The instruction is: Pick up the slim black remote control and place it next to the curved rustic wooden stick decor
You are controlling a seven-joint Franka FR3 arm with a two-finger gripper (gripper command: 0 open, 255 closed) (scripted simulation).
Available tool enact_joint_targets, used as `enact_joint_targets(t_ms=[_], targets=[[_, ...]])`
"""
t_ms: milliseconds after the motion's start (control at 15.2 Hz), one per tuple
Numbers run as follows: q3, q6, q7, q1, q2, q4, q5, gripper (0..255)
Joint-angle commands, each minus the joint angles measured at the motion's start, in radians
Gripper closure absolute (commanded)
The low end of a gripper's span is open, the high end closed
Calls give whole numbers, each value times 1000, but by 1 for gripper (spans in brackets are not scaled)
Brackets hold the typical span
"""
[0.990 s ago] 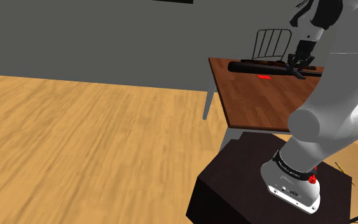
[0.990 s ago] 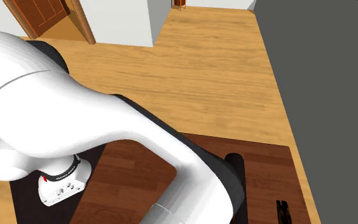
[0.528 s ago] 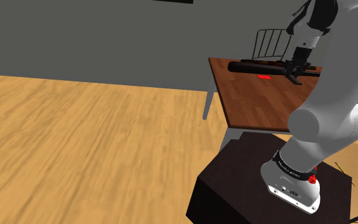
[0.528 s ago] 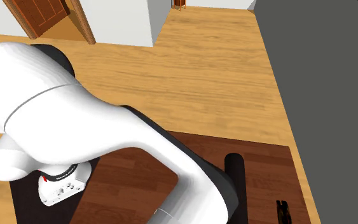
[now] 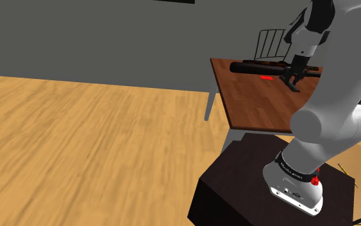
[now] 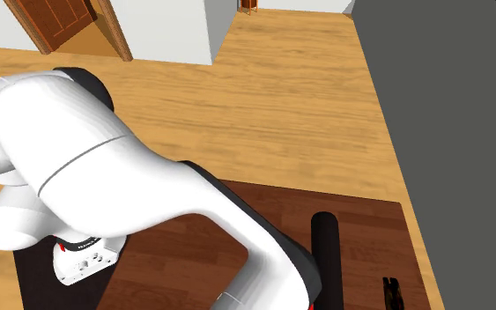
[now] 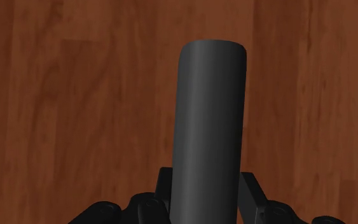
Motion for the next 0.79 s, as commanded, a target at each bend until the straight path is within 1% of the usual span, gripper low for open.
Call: enact_joint_targets(t_ms=[0,528,594,726], targets=[[5,22,-7,-6,17,-8,11,255],[7,30,-9,-7,22,-11,14,255],[8,30,-9,-7,22,-11,14,0],[8,30,-9,-7,22,-11,14,0]])
